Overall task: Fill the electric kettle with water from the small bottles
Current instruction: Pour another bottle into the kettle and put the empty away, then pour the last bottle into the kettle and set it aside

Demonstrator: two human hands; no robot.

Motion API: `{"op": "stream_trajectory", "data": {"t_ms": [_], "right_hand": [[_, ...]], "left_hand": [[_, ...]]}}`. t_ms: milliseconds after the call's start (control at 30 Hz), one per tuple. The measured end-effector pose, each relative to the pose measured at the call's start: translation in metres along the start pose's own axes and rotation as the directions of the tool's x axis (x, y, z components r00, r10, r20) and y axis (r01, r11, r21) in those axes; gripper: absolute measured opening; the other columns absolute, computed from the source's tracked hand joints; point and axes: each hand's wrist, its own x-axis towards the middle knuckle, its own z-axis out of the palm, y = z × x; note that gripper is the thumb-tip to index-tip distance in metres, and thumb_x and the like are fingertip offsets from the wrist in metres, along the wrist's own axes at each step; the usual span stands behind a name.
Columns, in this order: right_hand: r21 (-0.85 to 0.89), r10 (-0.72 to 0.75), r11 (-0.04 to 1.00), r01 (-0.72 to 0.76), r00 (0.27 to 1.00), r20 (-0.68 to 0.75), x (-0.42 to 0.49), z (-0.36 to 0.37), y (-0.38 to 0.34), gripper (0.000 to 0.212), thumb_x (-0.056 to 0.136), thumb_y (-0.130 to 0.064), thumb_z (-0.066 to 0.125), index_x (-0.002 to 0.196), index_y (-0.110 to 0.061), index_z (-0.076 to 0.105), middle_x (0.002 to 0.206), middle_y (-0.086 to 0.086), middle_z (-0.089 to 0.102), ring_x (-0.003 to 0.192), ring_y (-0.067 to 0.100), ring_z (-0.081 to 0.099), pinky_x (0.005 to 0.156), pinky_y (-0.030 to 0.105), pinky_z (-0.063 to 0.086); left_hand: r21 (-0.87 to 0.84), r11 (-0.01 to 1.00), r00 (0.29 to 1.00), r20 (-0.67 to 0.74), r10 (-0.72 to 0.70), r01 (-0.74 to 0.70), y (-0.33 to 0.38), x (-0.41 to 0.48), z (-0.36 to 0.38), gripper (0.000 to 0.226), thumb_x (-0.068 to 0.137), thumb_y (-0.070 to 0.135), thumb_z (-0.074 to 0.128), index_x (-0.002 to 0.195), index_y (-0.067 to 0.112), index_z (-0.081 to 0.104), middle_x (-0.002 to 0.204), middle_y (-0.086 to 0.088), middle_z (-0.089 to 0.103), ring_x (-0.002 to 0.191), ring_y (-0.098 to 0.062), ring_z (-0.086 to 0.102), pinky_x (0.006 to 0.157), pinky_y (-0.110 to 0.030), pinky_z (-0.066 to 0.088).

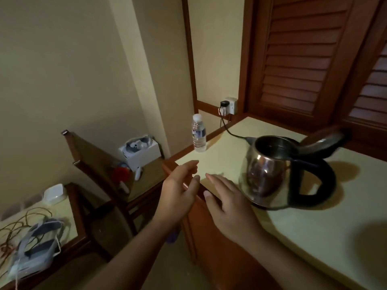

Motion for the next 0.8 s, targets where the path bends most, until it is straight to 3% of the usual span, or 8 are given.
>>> {"op": "stream_trajectory", "data": {"t_ms": [133, 200, 267, 400, 467, 567, 700, 800], "right_hand": [[-0.187, 0.129, 0.974, -0.125, 0.992, 0.008, 0.067, 0.05, 0.011, 0.052, 0.103, -0.043, 0.044, 0.149, -0.019, 0.04, 0.151, -0.001, 0.047, 0.139, 0.012, 0.039, 0.109, 0.019, 0.029], [-0.354, 0.238, 0.912, -0.21, 0.97, 0.038, 0.087, 0.066, 0.024, 0.062, 0.104, -0.049, 0.034, 0.155, -0.013, 0.031, 0.16, 0.007, 0.036, 0.149, 0.021, 0.028, 0.123, 0.035, 0.021], [-0.466, 0.372, 0.833, -0.297, 0.925, 0.077, 0.094, 0.076, 0.034, 0.07, 0.104, -0.055, 0.022, 0.16, -0.012, 0.017, 0.167, 0.009, 0.02, 0.155, 0.023, 0.012, 0.127, 0.042, 0.01], [-0.583, 0.478, 0.742, -0.329, 0.871, 0.116, 0.097, 0.087, 0.039, 0.076, 0.101, -0.061, 0.008, 0.16, -0.015, -0.002, 0.17, 0.006, -0.003, 0.156, 0.02, -0.008, 0.127, 0.043, 0.0], [-0.628, 0.493, 0.708, -0.322, 0.862, 0.114, 0.099, 0.089, 0.037, 0.076, 0.1, -0.062, 0.005, 0.16, -0.015, -0.006, 0.169, 0.005, -0.008, 0.155, 0.019, -0.012, 0.126, 0.044, -0.004], [-0.63, 0.501, 0.698, -0.34, 0.861, 0.09, 0.099, 0.092, 0.038, 0.075, 0.102, -0.061, 0.008, 0.16, -0.016, -0.004, 0.169, 0.003, -0.007, 0.155, 0.017, -0.012, 0.126, 0.043, -0.007], [-0.6, 0.479, 0.722, -0.344, 0.875, 0.074, 0.098, 0.095, 0.042, 0.075, 0.102, -0.06, 0.014, 0.161, -0.015, 0.001, 0.17, 0.002, -0.003, 0.155, 0.015, -0.009, 0.126, 0.04, -0.007], [-0.55, 0.423, 0.76, -0.346, 0.906, 0.014, 0.095, 0.097, 0.043, 0.075, 0.102, -0.06, 0.021, 0.161, -0.015, 0.009, 0.17, 0.003, 0.007, 0.156, 0.015, -0.001, 0.125, 0.036, -0.005]], "left_hand": [[-0.005, 1.0, 0.999, 0.03, -0.026, 0.026, -0.058, 0.066, -0.017, 0.036, 0.104, 0.024, 0.063, 0.14, 0.029, 0.061, 0.12, 0.012, 0.067, 0.11, -0.002, 0.064, 0.092, -0.035, 0.059], [-0.032, 0.998, 0.997, 0.054, -0.047, 0.049, -0.077, 0.097, -0.017, 0.036, 0.104, 0.026, 0.063, 0.14, 0.03, 0.059, 0.124, 0.012, 0.066, 0.114, -0.003, 0.064, 0.095, -0.032, 0.058], [-0.059, 0.995, 0.992, 0.105, -0.074, 0.081, -0.089, 0.124, -0.013, 0.043, 0.104, 0.03, 0.064, 0.147, 0.027, 0.054, 0.134, 0.008, 0.062, 0.122, -0.008, 0.063, 0.101, -0.03, 0.055], [-0.107, 0.987, 0.961, 0.264, -0.084, 0.116, -0.102, 0.17, 0.005, 0.072, 0.102, 0.042, 0.067, 0.162, 0.022, 0.033, 0.161, -0.001, 0.047, 0.14, -0.017, 0.052, 0.11, -0.032, 0.046], [-0.169, 0.979, 0.949, 0.309, -0.058, 0.115, -0.103, 0.186, 0.014, 0.081, 0.099, 0.043, 0.072, 0.164, 0.022, 0.027, 0.162, 0.001, 0.046, 0.143, -0.014, 0.05, 0.115, -0.034, 0.044], [-0.278, 0.951, 0.935, 0.354, -0.032, 0.138, -0.1, 0.201, 0.025, 0.072, 0.098, 0.028, 0.075, 0.157, 0.022, 0.033, 0.134, 0.02, 0.059, 0.113, 0.01, 0.06, 0.096, -0.014, 0.047], [-0.266, 0.952, 0.941, 0.332, -0.06, 0.154, -0.105, 0.212, 0.038, 0.064, 0.097, 0.029, 0.076, 0.15, 0.022, 0.041, 0.124, 0.012, 0.06, 0.115, -0.013, 0.064, 0.094, -0.03, 0.048], [-0.235, 0.962, 0.948, 0.312, -0.061, 0.139, -0.107, 0.211, 0.041, 0.052, 0.098, 0.03, 0.075, 0.141, 0.02, 0.049, 0.117, 0.01, 0.063, 0.113, -0.02, 0.067, 0.094, -0.036, 0.054]]}}
